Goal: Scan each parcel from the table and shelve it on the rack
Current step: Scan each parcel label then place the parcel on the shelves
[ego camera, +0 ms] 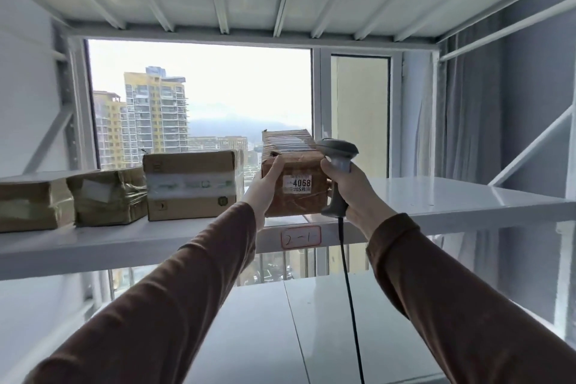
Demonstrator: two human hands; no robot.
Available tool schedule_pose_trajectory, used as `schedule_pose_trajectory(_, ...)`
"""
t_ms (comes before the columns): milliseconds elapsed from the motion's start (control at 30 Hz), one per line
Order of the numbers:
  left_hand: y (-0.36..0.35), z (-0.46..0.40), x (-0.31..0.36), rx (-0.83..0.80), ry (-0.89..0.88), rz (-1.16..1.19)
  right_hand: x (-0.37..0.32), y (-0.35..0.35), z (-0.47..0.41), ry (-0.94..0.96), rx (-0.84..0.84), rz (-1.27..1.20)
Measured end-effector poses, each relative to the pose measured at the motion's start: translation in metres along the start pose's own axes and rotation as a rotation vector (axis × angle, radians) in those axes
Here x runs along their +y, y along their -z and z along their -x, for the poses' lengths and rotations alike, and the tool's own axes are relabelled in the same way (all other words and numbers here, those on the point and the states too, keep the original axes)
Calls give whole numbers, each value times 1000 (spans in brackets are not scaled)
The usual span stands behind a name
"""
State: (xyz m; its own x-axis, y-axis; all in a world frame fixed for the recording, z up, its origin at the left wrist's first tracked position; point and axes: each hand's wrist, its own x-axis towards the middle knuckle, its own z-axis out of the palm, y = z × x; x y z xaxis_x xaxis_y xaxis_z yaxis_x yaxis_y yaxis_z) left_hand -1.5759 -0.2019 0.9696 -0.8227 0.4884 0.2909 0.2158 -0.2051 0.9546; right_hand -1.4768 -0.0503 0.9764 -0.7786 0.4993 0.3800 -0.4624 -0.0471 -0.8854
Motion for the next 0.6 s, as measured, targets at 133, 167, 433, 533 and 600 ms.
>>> schedule_pose_trajectory(133,17,-26,-10,-9,-26,-40,5,-17,-25,-11,-23,31)
schedule_pose_trajectory(167,22,-34,-15,-3,-28,-53,8,-21,-30,-20,-15,40)
schedule_pose_trajectory(433,48,-99,-55,48,-48,-212,33,-38,-63,-112,82,58)
schedule_pose_trajectory(533,51,-102,-54,71,-52,-272,38,-41,-72,-124,113,84)
schedule_pose_trajectory(600,50,-103,-51,89,-43,-294,37,-42,-75,-133,120,95)
